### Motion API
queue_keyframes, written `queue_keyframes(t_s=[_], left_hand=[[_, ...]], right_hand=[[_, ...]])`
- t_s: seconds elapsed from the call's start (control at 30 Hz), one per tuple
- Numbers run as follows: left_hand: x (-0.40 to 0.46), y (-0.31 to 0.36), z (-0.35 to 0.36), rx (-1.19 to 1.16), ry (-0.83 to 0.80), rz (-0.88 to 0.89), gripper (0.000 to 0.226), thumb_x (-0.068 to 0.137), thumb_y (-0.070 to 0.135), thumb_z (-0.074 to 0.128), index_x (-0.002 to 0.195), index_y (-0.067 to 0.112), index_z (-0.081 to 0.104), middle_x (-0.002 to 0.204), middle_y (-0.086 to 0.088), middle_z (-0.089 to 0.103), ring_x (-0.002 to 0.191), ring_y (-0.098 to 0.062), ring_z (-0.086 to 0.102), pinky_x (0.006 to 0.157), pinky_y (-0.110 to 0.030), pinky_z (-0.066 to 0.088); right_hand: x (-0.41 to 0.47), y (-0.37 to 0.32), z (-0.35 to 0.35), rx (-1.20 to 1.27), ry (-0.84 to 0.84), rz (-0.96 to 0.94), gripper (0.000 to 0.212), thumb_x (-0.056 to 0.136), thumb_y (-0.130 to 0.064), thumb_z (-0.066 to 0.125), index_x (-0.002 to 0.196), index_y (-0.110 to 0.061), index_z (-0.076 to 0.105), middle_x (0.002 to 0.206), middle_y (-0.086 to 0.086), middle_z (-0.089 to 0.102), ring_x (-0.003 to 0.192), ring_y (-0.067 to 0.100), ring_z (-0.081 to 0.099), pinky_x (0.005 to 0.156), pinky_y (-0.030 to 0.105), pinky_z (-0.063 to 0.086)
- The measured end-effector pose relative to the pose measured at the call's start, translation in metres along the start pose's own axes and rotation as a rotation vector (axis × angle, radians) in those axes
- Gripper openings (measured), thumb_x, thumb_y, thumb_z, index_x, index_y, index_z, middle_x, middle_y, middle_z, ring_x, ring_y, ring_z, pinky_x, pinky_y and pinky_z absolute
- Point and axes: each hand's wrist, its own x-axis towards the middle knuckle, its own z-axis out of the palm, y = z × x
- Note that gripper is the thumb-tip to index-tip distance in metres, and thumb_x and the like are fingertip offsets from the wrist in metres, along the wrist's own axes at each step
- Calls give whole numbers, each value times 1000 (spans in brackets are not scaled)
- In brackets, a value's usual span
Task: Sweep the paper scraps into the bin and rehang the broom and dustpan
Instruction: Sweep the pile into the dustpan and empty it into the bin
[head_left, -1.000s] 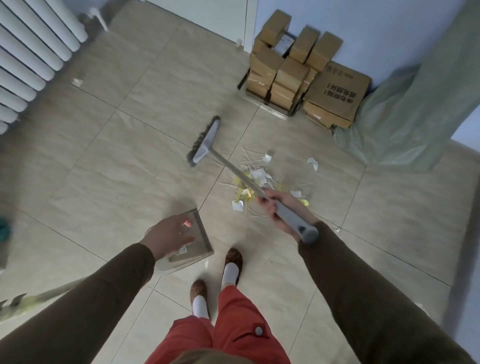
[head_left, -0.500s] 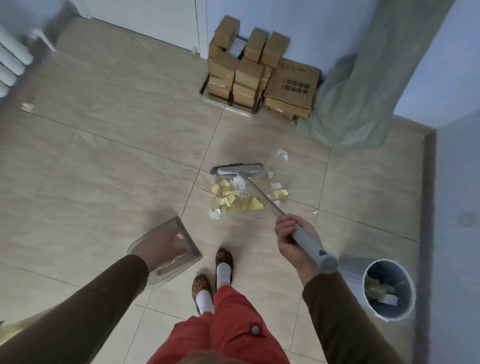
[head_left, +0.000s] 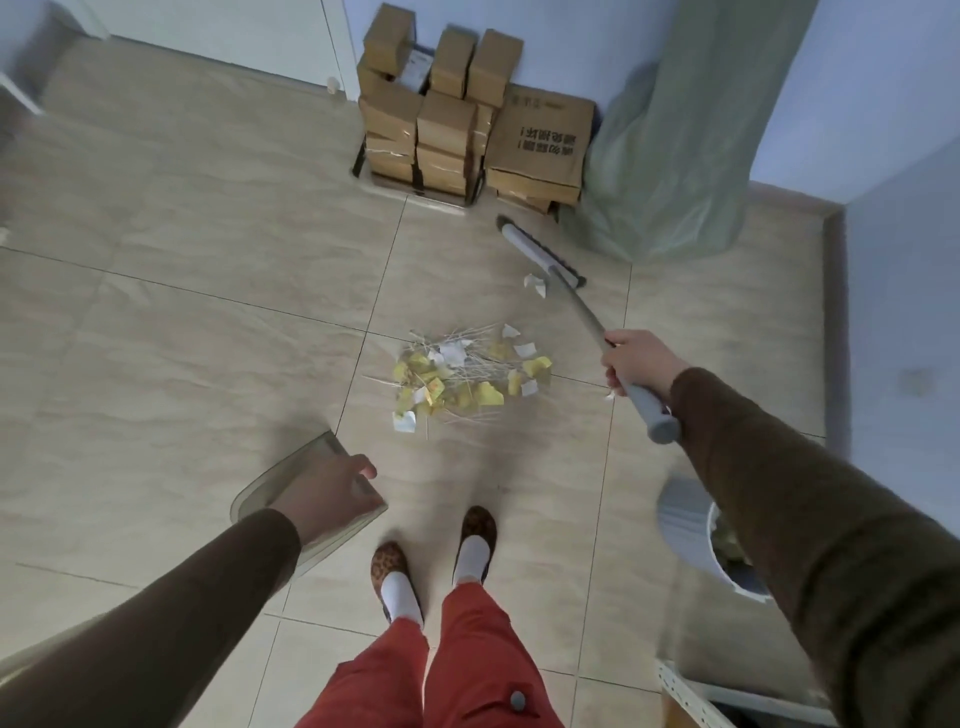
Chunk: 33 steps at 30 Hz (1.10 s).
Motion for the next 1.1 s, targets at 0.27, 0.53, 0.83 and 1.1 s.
queue_keyframes(t_s=[0.27, 0.53, 0.83, 1.1], left_hand=[[12, 28, 10, -16, -14, -47, 43, 80, 43, 68, 120, 30, 62, 120, 4, 64, 98, -14, 64, 85, -31, 53], [22, 71, 0, 76, -11, 12, 39, 87, 41, 67, 123, 27, 61, 123, 1, 64, 105, -19, 62, 95, -37, 49], [29, 104, 19, 124, -57, 86, 40, 89, 39, 67, 126, 24, 59, 134, -1, 59, 117, -21, 57, 98, -33, 44], [10, 83, 25, 183, -78, 72, 37, 87, 41, 68, 121, 28, 60, 123, 2, 65, 99, -18, 64, 97, -40, 48]], right_hand=[[18, 53, 58, -399, -83, -41, 37, 87, -2, 50, 122, -2, 60, 109, 20, 69, 91, 35, 68, 80, 44, 58], [-114, 129, 25, 285, -127, 132, 54, 93, -7, 49, 141, -30, 51, 70, 8, 57, 47, 15, 50, 45, 25, 44], [-158, 204, -19, 397, 117, 193, 45, 101, -11, 43, 141, -31, 44, 80, 9, 52, 56, 16, 49, 47, 28, 46], [-58, 209, 15, 317, 98, 347, 37, 100, -5, 31, 137, -8, 31, 89, 11, 48, 64, 21, 51, 53, 33, 45]])
